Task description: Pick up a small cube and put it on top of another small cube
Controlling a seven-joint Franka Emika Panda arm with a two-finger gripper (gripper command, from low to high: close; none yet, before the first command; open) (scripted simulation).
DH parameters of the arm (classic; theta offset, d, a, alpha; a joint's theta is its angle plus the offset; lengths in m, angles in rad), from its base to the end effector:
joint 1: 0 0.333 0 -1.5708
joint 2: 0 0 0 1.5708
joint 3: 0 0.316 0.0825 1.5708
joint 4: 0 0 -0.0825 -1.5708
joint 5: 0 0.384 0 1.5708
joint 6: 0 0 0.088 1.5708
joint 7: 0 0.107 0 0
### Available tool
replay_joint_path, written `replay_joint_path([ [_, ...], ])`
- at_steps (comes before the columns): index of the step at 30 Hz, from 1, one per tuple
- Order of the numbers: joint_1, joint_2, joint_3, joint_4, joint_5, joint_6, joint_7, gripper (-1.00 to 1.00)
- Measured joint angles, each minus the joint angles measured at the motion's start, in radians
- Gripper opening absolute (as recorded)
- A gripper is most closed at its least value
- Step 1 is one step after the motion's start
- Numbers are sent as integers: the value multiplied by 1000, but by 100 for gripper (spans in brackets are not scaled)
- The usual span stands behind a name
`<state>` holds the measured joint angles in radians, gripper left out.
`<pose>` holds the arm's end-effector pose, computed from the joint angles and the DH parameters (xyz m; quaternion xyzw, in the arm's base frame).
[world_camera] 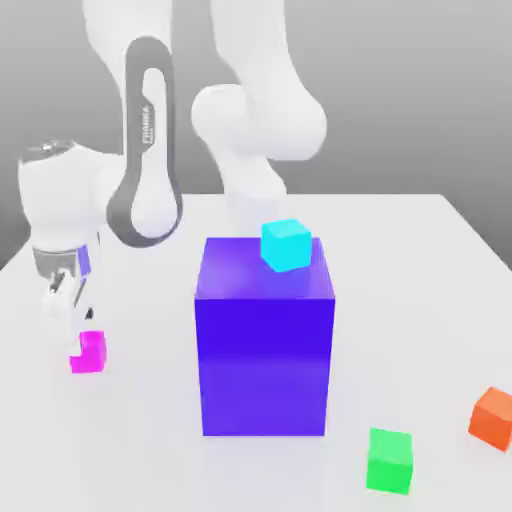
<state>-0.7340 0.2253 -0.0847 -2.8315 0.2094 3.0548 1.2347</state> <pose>0.2265 -0.2702 0.1402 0.4267 -0.9044 0.0005 0.0003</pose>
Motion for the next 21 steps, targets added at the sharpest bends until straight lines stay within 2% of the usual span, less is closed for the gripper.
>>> replay_joint_path([
  [1,-30,36,32,7,9,30,-8,0],
  [2,-45,54,48,10,13,44,-12,-100],
  [8,-53,63,56,12,11,53,-11,-100],
  [10,-31,25,31,4,-4,22,2,-100],
  [16,15,-183,-64,-38,-177,-142,129,-100],
  [21,34,-148,-24,94,-148,-282,31,-100],
])
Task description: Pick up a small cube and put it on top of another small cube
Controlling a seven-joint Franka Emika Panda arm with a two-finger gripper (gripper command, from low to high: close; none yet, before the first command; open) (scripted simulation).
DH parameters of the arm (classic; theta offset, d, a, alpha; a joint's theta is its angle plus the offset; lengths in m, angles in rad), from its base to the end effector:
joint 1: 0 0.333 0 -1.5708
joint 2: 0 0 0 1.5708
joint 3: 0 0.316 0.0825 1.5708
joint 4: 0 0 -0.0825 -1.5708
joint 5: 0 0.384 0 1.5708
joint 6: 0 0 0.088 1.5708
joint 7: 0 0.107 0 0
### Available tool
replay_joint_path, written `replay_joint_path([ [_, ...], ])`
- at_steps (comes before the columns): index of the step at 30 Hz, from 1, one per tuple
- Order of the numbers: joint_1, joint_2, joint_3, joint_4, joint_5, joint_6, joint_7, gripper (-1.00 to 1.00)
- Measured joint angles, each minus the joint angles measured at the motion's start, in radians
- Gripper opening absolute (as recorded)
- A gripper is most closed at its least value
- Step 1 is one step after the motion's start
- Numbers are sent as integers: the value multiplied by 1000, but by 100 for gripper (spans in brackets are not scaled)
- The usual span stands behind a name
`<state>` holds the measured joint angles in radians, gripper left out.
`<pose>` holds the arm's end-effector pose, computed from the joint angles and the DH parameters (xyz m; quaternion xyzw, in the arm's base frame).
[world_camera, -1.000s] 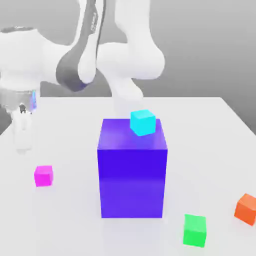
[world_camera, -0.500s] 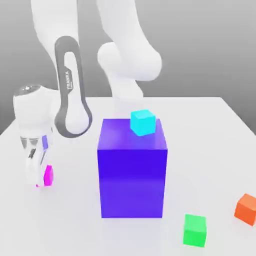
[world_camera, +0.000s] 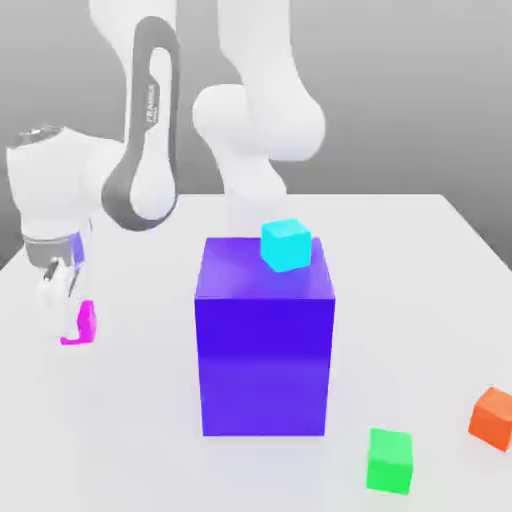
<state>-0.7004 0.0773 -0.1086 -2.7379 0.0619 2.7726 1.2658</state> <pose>0.2674 -0.2857 0.1939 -0.4831 0.8753 0.0218 0.0015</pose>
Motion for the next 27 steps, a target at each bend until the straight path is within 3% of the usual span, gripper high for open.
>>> replay_joint_path([
  [6,30,82,67,168,5,-132,-127,-100],
  [27,374,70,491,252,-145,-187,-531,-100],
])
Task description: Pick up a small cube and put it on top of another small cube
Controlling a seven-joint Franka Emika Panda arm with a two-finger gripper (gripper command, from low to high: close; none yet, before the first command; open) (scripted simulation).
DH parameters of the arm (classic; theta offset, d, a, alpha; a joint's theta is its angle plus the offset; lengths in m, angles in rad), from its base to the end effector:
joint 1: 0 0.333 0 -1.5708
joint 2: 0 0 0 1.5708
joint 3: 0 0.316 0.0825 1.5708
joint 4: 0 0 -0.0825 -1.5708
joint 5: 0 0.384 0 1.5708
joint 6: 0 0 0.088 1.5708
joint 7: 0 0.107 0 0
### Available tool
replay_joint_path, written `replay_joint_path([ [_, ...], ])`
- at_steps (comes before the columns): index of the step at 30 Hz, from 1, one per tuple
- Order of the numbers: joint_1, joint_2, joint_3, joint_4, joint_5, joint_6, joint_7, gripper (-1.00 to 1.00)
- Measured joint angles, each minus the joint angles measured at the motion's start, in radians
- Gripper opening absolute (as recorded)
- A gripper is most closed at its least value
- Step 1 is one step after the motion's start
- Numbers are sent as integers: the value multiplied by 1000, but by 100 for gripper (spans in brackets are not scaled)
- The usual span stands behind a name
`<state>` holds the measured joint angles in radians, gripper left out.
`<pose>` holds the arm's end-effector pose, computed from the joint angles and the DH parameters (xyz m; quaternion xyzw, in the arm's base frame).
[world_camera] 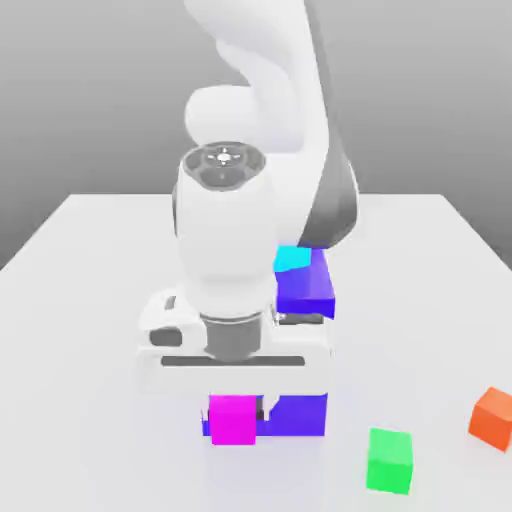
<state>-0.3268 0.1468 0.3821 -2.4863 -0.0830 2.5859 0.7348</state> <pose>0.4697 0.0313 0.2324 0.9535 -0.3007 -0.0184 0.0011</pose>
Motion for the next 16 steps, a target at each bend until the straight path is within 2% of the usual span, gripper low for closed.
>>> replay_joint_path([
  [7,115,-16,142,0,-36,3,-134,-100],
  [9,139,28,130,-7,-93,51,-102,-100],
  [12,195,133,58,1,-211,138,-20,-100],
  [13,207,155,41,3,-235,155,-2,100],
  [16,207,155,41,3,-235,155,-2,100],
])
